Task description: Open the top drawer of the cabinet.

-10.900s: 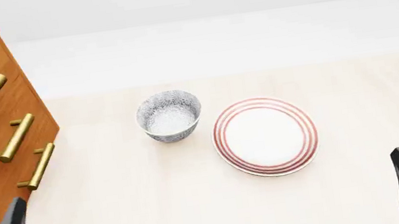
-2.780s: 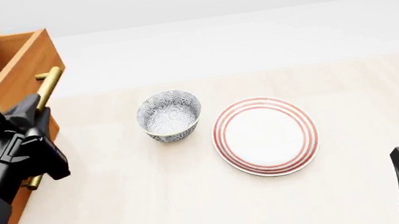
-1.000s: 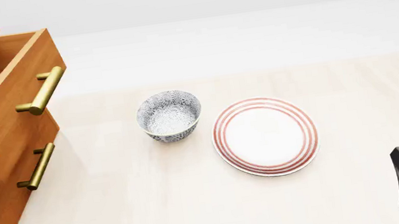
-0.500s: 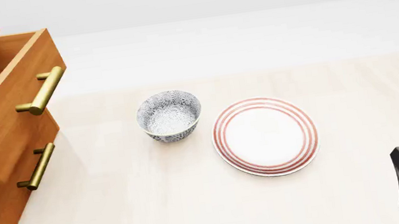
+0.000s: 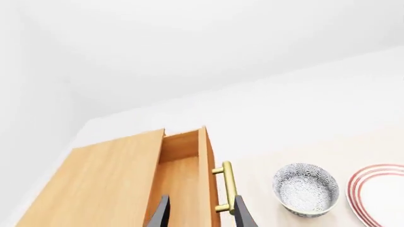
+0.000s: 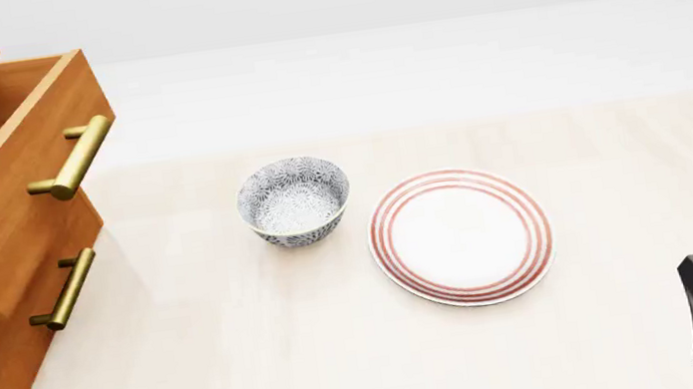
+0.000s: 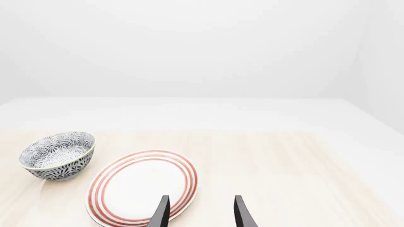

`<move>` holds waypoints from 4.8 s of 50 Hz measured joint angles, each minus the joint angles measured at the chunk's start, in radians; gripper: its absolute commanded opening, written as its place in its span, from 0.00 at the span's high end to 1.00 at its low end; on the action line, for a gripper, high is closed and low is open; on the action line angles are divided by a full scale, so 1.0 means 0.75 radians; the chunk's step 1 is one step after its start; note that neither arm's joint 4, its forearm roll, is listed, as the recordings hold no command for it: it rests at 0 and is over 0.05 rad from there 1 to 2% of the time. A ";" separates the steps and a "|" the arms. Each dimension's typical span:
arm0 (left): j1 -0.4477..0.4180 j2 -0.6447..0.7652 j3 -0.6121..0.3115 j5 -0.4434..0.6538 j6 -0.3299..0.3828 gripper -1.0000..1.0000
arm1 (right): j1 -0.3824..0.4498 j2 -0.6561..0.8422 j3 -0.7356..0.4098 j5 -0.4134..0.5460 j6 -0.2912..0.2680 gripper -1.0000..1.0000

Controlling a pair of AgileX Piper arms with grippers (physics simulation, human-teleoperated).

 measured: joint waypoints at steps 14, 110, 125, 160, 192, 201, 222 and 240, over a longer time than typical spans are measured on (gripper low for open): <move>0.021 0.066 -0.176 0.223 -0.102 0.00 | 0.000 0.000 0.000 0.000 0.000 0.00; 0.090 0.447 -0.201 0.378 -0.321 0.00 | 0.000 0.000 0.000 0.000 0.000 0.00; 0.075 0.486 -0.154 0.320 -0.333 0.00 | 0.000 0.000 0.000 0.000 0.000 0.00; 0.035 0.592 -0.099 0.212 -0.343 0.00 | 0.000 0.000 0.000 0.000 0.000 0.00; -0.094 0.671 -0.111 0.175 -0.371 0.00 | 0.000 0.000 0.000 0.000 0.000 0.00; -0.137 0.682 -0.121 0.176 -0.375 0.00 | 0.000 0.000 0.000 0.000 0.000 0.00; -0.228 0.709 -0.140 0.168 -0.373 0.00 | 0.000 0.000 0.000 0.000 0.000 0.00; -0.314 0.739 -0.164 0.167 -0.380 0.00 | 0.000 0.000 0.000 0.000 0.000 0.00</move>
